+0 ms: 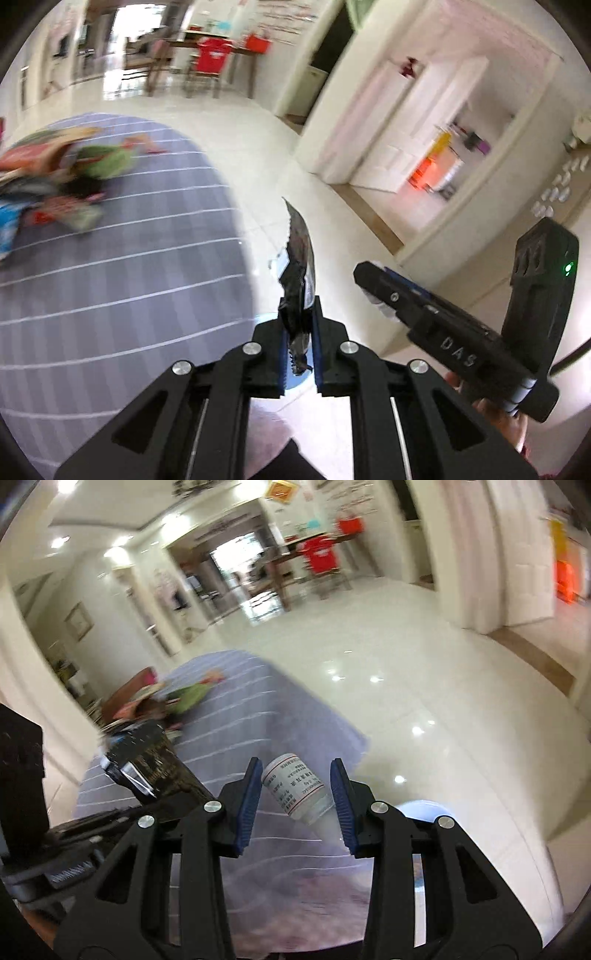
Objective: Collect trash
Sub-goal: 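Carry both items over the blue bin and open both tools to drop them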
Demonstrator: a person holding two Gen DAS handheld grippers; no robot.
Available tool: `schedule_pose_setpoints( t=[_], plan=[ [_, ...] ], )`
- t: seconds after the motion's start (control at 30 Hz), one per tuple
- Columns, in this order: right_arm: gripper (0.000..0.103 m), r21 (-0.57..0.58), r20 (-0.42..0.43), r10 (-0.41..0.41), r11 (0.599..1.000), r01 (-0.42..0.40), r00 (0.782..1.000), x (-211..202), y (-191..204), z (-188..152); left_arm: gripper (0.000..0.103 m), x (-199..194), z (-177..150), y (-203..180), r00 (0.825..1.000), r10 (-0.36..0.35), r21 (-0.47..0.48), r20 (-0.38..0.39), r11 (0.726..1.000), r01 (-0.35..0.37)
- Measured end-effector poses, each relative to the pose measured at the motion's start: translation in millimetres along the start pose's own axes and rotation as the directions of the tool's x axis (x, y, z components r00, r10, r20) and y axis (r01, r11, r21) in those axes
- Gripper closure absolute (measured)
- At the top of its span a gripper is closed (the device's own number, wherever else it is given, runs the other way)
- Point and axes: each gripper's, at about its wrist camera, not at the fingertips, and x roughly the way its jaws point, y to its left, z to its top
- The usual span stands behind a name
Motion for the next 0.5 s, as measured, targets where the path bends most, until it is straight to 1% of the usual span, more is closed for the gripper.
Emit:
schedule_pose_setpoints(
  t=[0.07, 0.1, 0.13, 0.17, 0.27, 0.33, 0.5],
  plan=[
    [0.063, 0.034, 0.007, -0.016, 0.999, 0.016, 1.000, 0, -23, 0, 0.093, 18, 3, -13, 1.000, -0.016, 0.014, -0.021, 1.000, 0.016],
    [0.051, 0.050, 0.016, -0.020, 0.999, 0.019, 1.000, 2, -35, 1, 0.093, 30, 6, -20, 0.999, -0.022, 0.024, -0.031, 0.999, 0.023],
    [0.043, 0.057, 0.014, -0.029, 0.998, 0.029, 0.999, 3, -42, 1, 0.093, 39, 8, -26, 0.999, -0.021, 0.032, -0.041, 0.999, 0.022],
    [0.041, 0.070, 0.009, -0.049, 0.996, 0.048, 0.999, 9, -55, 2, 0.093, 46, 9, -31, 0.999, -0.019, 0.039, -0.051, 0.999, 0.021],
    [0.041, 0.102, -0.010, -0.075, 0.992, 0.076, 0.997, 15, -78, -1, 0.093, 73, 12, -43, 0.996, -0.011, 0.062, -0.089, 0.998, 0.017],
    [0.041, 0.130, -0.006, -0.081, 0.988, 0.081, 0.997, 11, -91, -2, 0.093, 85, 13, -49, 0.994, 0.000, 0.078, -0.106, 0.997, 0.008],
    [0.040, 0.143, 0.011, -0.119, 0.983, 0.116, 0.993, 0, -106, -4, 0.093, 108, 7, -64, 0.989, 0.006, 0.110, -0.151, 0.994, 0.011]
  ],
)
